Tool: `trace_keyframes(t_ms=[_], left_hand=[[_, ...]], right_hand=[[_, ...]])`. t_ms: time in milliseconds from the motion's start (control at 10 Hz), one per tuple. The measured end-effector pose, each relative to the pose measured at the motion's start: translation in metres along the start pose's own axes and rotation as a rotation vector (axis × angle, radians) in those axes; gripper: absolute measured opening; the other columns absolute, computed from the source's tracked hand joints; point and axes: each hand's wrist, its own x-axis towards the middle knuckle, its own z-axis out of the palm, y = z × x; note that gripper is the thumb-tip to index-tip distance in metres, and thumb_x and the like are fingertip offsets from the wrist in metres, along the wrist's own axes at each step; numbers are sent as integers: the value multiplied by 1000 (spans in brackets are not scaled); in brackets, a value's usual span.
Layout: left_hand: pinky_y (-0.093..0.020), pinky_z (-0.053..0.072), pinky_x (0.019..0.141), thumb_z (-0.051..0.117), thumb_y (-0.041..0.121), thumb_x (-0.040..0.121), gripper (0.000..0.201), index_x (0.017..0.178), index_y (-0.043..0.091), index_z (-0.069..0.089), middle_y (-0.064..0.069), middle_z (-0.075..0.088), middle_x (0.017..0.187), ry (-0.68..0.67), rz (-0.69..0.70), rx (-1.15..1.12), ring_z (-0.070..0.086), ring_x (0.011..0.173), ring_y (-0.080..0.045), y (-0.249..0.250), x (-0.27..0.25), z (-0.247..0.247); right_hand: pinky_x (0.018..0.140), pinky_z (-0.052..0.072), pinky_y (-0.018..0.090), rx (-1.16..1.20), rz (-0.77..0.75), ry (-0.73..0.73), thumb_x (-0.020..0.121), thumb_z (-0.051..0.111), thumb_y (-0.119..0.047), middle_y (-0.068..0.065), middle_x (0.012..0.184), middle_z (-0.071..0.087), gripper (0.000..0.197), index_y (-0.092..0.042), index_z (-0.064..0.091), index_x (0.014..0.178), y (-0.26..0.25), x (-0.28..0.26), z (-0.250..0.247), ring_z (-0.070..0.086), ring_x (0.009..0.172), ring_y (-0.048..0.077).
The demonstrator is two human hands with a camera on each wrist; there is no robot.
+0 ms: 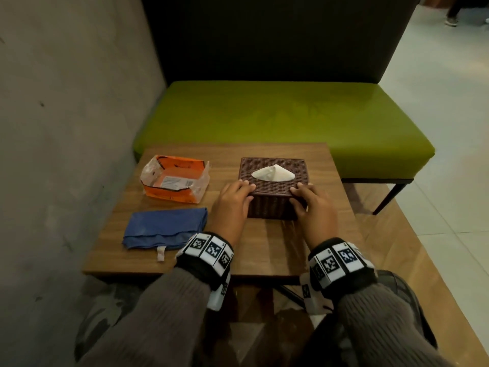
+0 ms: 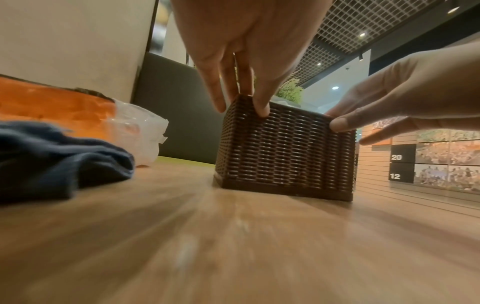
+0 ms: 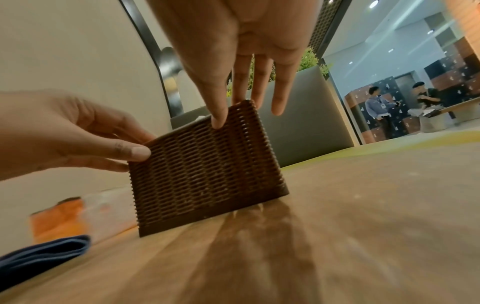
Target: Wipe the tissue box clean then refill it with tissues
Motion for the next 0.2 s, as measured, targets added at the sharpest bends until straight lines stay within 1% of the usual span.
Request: trace_keyframes(t_ms=[100, 200], left_hand=[[-28, 46, 83, 63, 10, 85, 25, 109, 12, 67, -3, 63, 106, -27, -51, 31, 56, 105, -21, -1, 35, 3], [-31, 47, 90, 63, 19, 86, 33, 120, 18, 62, 2, 61, 115, -75, -105, -57, 54, 110, -15, -8, 40, -1]], right_hand=[[89, 47, 34, 0, 44, -46, 83, 67, -6, 10, 113, 65, 24, -5, 70, 107, 3, 40, 8, 60, 108, 29], [92, 49, 37, 22, -21, 6, 84, 68, -13, 8, 118, 64, 29, -10, 68, 113, -2, 41, 8, 59, 112, 27]])
